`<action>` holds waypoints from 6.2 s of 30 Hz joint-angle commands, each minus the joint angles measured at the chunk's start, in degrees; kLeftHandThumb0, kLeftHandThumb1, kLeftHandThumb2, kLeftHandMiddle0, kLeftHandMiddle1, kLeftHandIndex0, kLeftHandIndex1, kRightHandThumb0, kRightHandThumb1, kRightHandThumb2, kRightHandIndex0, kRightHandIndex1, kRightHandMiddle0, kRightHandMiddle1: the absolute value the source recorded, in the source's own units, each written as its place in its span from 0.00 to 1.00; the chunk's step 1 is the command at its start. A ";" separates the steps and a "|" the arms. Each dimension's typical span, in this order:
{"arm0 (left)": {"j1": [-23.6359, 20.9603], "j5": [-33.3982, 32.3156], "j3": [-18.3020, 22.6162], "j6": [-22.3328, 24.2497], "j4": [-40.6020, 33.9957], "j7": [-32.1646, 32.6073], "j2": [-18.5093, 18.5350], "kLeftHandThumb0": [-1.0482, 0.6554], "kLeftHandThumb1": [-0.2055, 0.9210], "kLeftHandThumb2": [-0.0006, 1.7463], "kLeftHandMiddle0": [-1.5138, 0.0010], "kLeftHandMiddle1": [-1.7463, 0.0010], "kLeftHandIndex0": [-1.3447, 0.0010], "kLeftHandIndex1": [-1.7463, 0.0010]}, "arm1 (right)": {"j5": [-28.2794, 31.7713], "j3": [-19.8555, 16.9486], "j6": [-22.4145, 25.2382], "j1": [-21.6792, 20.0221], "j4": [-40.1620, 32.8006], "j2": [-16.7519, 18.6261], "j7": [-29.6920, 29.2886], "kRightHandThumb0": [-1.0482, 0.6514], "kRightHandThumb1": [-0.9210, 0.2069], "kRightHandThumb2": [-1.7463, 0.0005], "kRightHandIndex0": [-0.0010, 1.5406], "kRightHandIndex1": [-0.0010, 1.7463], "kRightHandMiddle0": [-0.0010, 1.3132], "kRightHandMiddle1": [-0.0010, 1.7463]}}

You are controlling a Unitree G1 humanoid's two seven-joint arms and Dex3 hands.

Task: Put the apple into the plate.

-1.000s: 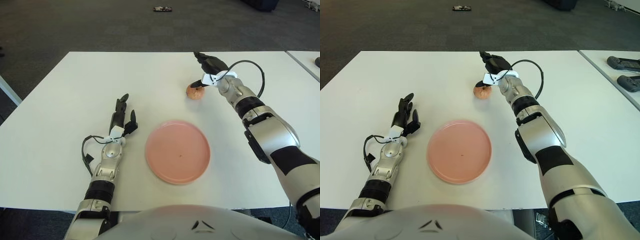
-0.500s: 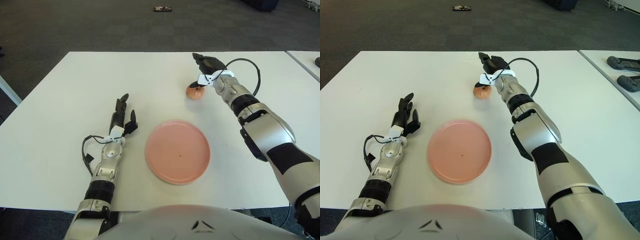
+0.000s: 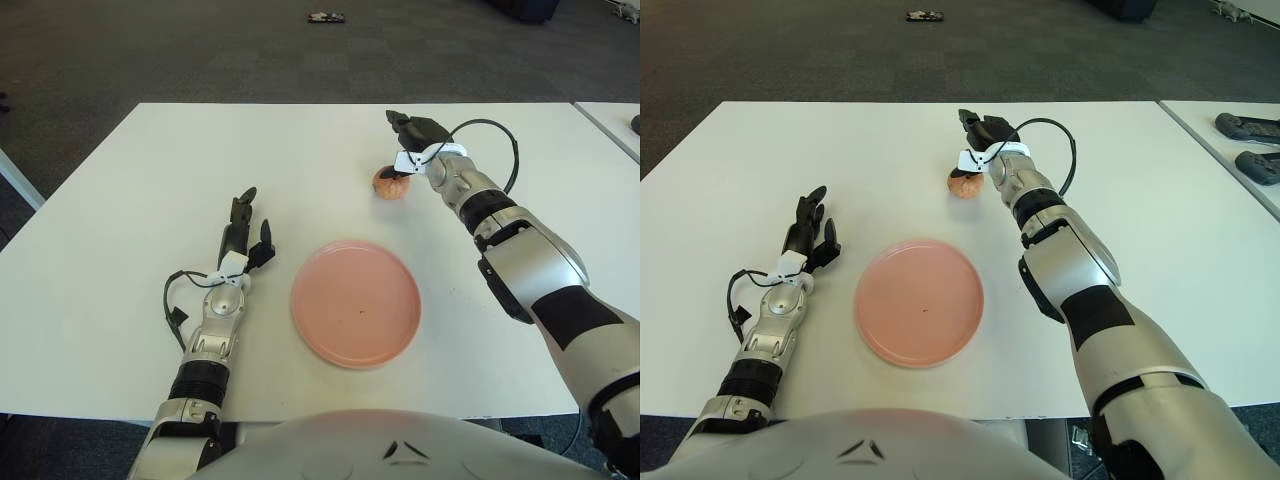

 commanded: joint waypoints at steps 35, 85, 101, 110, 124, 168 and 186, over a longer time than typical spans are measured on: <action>0.90 -0.10 0.20 2.18 -2.31 0.95 -0.27 0.11 1.00 0.55 0.87 0.97 1.00 0.72 | -2.36 5.90 -0.74 2.72 2.63 0.83 3.53 0.00 0.00 0.95 0.00 0.00 0.00 0.00; 1.70 0.11 0.24 1.11 -2.38 2.05 -0.67 0.11 1.00 0.54 0.86 0.97 1.00 0.69 | -2.28 5.30 4.58 3.96 4.99 5.30 3.47 0.00 0.00 0.96 0.00 0.00 0.00 0.00; 2.39 0.00 0.32 -0.20 -2.50 3.20 -0.98 0.12 1.00 0.53 0.85 0.97 1.00 0.67 | -2.73 5.53 5.31 4.24 5.20 5.36 2.50 0.00 0.00 0.93 0.00 0.00 0.00 0.00; 2.84 -0.13 0.34 -0.42 -2.92 3.33 -1.15 0.12 1.00 0.52 0.85 0.97 1.00 0.68 | -2.53 5.12 5.58 4.31 5.15 4.66 -0.06 0.00 0.00 0.87 0.00 0.00 0.00 0.00; 2.89 -0.32 0.61 -1.46 -2.58 3.27 -1.08 0.13 1.00 0.51 0.84 0.96 1.00 0.68 | -0.39 1.53 3.67 4.76 5.20 4.15 -4.52 0.19 0.28 0.71 0.18 0.72 0.14 0.93; 3.58 -0.07 1.34 0.06 -4.27 4.02 -1.05 0.13 1.00 0.52 0.84 0.96 1.00 0.66 | 4.17 -7.70 1.74 5.73 4.66 5.16 -8.81 0.46 0.51 0.35 0.66 1.00 0.65 1.00; 3.76 -0.33 1.39 0.65 -4.85 3.87 -1.36 0.12 1.00 0.53 0.84 0.96 1.00 0.66 | 6.87 -11.35 -2.14 3.75 4.11 3.29 -9.06 0.46 0.51 0.35 0.70 1.00 0.68 1.00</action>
